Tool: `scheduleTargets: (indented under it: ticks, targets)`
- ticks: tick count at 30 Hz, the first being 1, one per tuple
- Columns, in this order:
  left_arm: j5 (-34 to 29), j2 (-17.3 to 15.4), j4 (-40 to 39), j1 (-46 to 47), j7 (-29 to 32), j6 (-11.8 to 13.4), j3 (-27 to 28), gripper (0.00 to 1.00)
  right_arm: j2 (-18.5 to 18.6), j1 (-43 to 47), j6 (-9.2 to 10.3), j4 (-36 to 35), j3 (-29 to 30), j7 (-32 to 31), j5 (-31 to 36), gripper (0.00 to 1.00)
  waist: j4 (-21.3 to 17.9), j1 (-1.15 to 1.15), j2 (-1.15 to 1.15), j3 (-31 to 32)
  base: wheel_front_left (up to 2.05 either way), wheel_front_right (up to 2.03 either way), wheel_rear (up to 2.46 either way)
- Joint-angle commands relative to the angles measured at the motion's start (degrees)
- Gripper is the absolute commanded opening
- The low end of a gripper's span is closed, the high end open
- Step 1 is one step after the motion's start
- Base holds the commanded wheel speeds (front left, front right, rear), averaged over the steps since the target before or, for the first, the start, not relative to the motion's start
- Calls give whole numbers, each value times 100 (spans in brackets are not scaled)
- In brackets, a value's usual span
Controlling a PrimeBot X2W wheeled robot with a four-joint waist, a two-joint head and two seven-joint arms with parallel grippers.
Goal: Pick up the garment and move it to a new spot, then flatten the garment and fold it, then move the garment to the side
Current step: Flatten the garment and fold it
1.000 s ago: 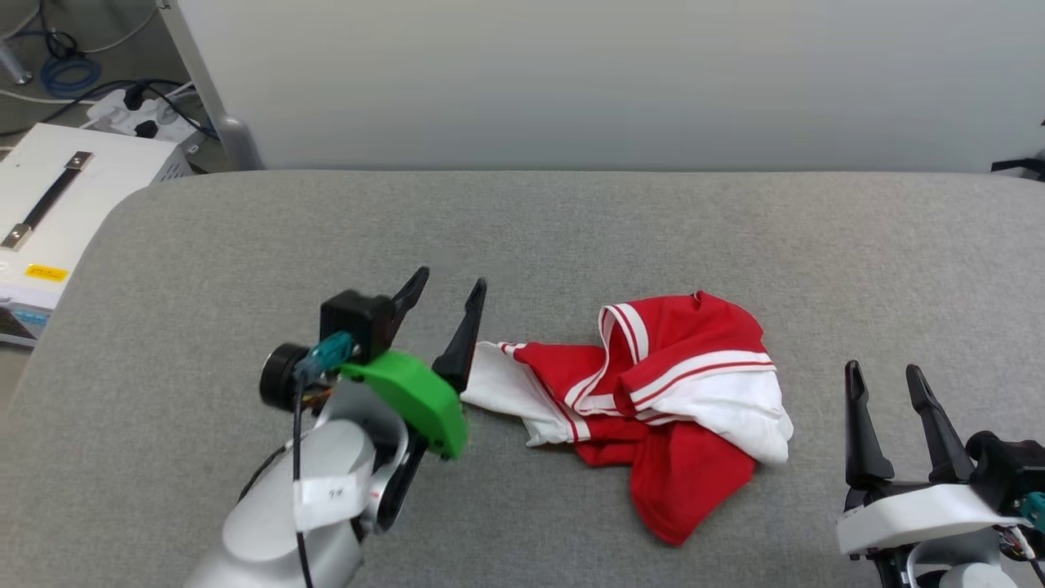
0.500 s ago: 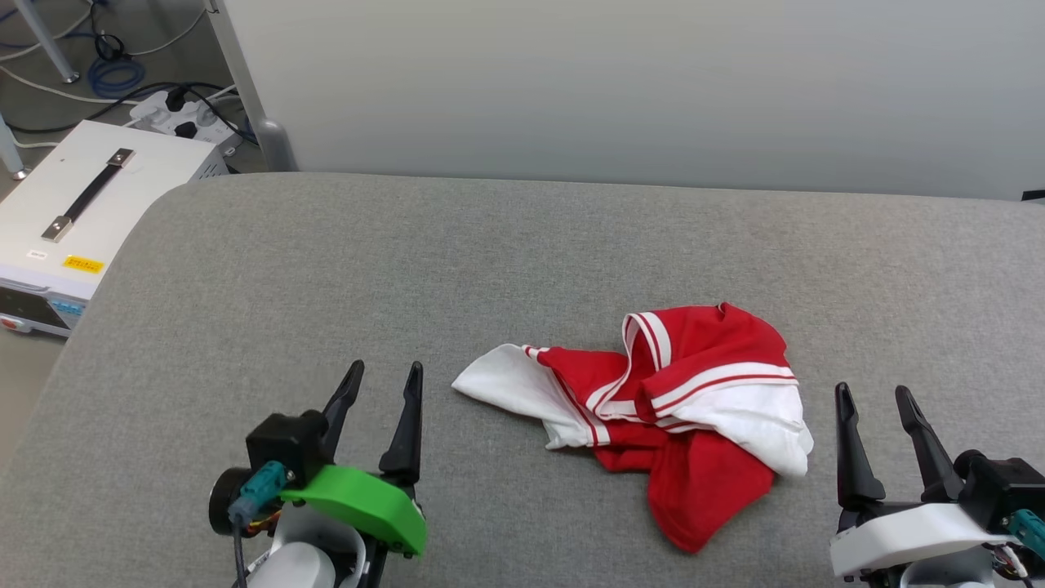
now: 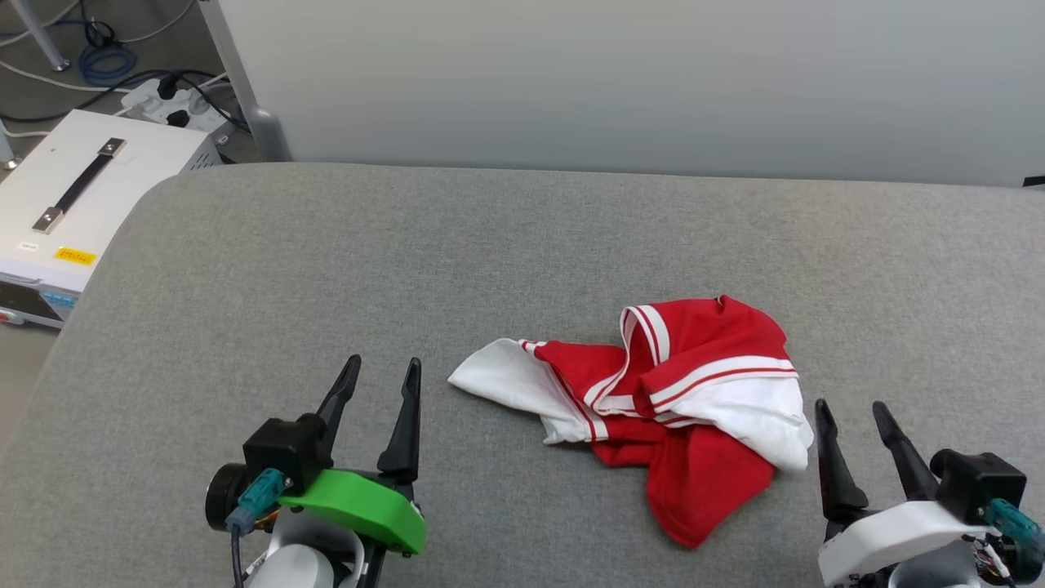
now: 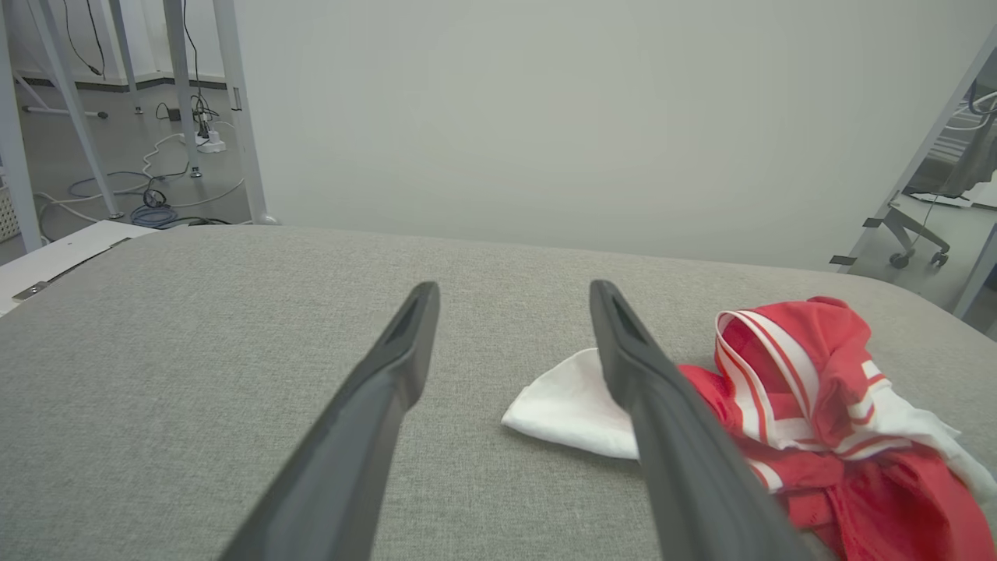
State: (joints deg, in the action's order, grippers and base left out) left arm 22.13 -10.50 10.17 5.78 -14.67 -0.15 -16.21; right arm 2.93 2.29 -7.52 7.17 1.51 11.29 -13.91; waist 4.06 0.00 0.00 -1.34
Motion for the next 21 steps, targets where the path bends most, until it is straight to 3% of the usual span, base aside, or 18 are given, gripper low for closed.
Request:
scheduleTargets:
  ticks: [1,10,11,16,21]
  targets:
    - [-90,63,10,-17,-32,-62,46,100,82,-39,3,38,-21,-274,-98,100,-6,0,0,-69,0,0,0]
    - [-380,327,142,109,-32,-343,284,100,676,-568,3,-13,111,-3113,-523,100,60,0,0,-405,0,0,0]
    - [-461,391,169,205,-32,-409,316,100,810,-832,3,-50,144,-3829,-728,100,133,0,0,-588,0,0,0]
    - [-574,472,228,376,-32,-497,376,100,1072,-1222,3,-83,-24,-4628,-1064,100,301,0,0,-895,0,0,0]
    - [-654,520,294,449,-32,-561,444,100,1309,-1370,3,-32,-323,-5018,-1138,100,426,0,0,-1095,0,0,0]
